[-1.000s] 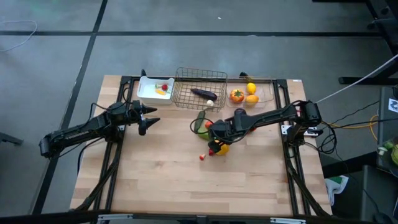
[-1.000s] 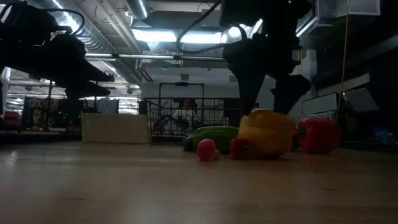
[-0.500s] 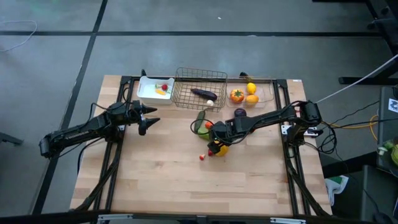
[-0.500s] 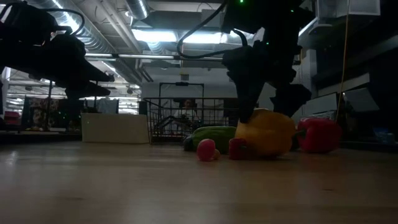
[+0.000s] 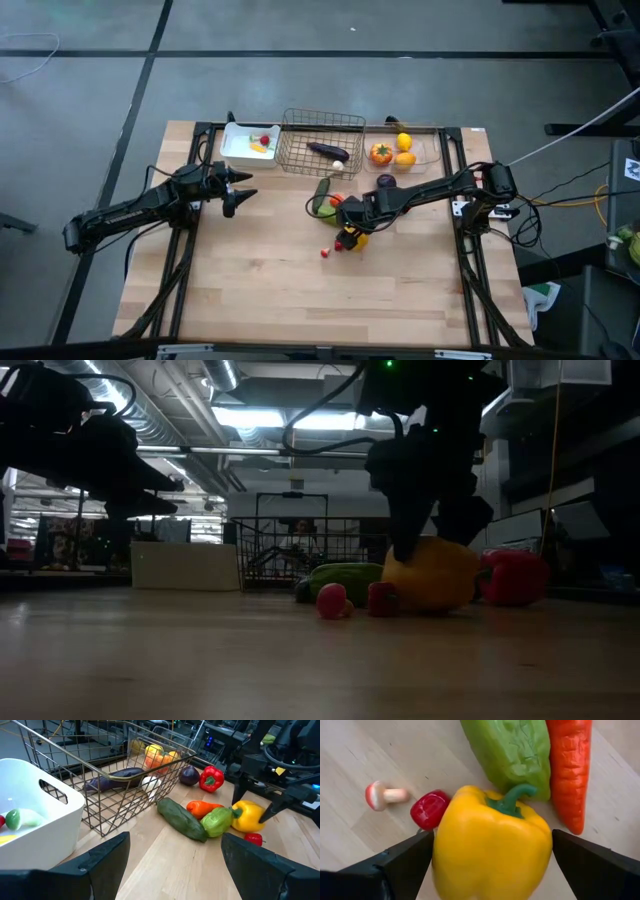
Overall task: Sort produce into baskets
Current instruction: Put the yellow bell pepper into the wire basket
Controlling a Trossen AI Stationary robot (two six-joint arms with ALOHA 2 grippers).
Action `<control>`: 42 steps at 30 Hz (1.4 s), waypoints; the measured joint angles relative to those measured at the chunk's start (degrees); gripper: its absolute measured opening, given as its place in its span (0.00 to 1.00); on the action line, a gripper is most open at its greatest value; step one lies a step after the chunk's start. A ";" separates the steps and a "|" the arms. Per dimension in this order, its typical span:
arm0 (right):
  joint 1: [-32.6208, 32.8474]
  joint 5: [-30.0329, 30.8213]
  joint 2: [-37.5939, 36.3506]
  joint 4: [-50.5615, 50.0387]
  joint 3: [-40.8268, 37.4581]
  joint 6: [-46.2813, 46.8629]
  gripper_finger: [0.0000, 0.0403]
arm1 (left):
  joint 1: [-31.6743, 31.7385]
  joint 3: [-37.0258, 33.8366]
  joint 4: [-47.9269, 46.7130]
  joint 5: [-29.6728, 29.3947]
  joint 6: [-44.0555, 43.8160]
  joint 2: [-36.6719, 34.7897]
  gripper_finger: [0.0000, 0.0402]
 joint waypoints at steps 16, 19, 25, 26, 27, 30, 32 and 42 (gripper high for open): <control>0.01 0.81 0.00 -0.60 0.02 -2.60 0.99 | 0.01 0.00 0.00 0.00 0.00 0.01 0.77; 0.00 0.53 0.00 -0.81 0.04 -2.62 0.98 | -0.01 0.00 0.00 0.00 0.00 0.01 0.77; 0.00 0.18 0.00 -0.69 0.09 -2.60 0.84 | -0.01 0.00 0.00 0.00 0.00 0.01 0.77; 0.00 -0.22 0.00 -0.57 0.09 -2.60 0.82 | 0.01 0.00 0.00 0.00 0.00 0.01 0.77; 0.00 -0.56 0.00 -0.48 0.09 -2.58 0.80 | 0.00 0.00 0.00 0.00 0.00 0.01 0.77; 0.00 -0.93 -0.05 -0.48 0.11 -2.62 0.78 | 0.01 0.00 0.00 0.00 0.00 -0.01 0.77; 0.00 -0.98 -0.48 -0.70 0.11 -2.64 0.78 | -0.01 0.00 0.00 0.00 0.00 -0.01 0.77; -0.38 3.77 -4.20 -10.73 8.39 -7.50 0.78 | 0.01 0.00 0.00 0.00 0.00 -0.01 0.77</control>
